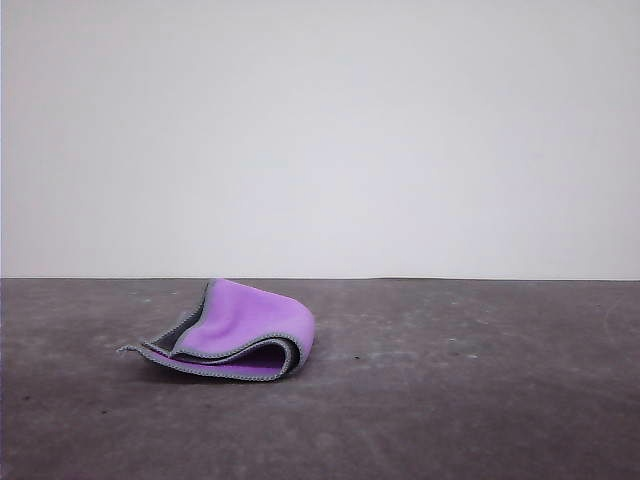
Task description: Fold clothes
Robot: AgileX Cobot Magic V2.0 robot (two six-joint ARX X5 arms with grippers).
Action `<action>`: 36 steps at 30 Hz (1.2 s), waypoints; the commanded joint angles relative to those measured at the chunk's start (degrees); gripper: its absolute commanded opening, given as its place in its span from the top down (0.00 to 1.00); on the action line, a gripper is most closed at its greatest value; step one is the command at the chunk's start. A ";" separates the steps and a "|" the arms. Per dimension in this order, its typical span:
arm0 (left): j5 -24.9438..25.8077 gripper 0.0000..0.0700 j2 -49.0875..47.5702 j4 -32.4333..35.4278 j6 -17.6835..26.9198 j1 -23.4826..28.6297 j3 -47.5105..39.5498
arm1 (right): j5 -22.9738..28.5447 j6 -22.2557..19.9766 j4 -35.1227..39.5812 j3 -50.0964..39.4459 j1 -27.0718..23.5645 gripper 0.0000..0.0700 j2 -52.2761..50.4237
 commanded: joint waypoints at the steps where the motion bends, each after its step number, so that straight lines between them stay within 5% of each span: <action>1: 0.02 0.98 -0.04 -0.20 -0.13 0.07 -1.16 | -0.02 0.63 0.37 -0.31 -0.09 0.99 0.02; 36: 0.02 0.98 -0.04 -0.20 -0.13 0.07 -1.16 | -0.02 0.63 0.37 -0.31 -0.09 0.99 0.02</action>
